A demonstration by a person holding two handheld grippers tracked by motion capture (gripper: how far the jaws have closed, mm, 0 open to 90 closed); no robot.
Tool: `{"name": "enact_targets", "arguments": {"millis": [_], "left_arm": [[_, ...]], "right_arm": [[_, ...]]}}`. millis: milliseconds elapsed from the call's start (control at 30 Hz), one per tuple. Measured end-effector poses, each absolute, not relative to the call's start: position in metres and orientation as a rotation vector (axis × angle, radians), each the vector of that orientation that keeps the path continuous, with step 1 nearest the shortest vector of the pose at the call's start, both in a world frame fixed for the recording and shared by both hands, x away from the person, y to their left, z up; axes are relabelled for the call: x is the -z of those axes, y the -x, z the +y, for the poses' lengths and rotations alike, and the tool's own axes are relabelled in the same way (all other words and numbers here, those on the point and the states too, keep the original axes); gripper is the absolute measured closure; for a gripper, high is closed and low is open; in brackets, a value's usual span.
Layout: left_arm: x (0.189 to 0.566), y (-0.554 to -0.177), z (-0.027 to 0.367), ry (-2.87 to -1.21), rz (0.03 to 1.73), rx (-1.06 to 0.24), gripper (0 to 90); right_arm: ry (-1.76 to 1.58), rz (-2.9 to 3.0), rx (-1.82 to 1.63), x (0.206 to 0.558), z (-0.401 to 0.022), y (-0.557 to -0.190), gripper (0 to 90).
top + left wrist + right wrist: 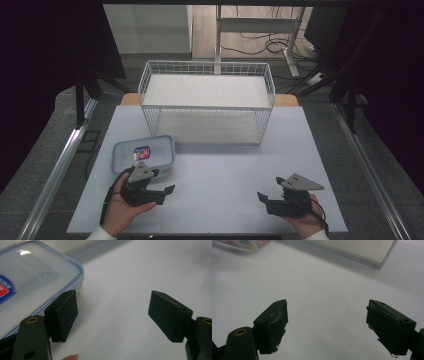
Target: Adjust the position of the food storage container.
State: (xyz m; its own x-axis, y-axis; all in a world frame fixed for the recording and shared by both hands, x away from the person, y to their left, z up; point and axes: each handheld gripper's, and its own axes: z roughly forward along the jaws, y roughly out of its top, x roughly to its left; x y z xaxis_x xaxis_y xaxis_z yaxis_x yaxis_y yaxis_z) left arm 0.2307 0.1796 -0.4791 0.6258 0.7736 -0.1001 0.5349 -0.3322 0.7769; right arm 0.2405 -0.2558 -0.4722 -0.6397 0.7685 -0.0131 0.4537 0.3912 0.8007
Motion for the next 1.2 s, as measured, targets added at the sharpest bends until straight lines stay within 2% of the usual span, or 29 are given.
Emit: {"name": "enact_targets", "arguments": {"millis": [667, 1200], "left_arm": [[0.457, -0.238, 0.192, -1.982, 1.071, -0.362, 24.7], [0.441, -0.239, 0.277, -1.876, 1.274, -0.453, 24.9]], "right_arm": [[-1.056, 2.257, -1.102, 0.473, -0.256, -0.233, 17.4], [-1.083, 2.250, -1.074, 0.478, -0.255, -0.235, 17.9]]}}
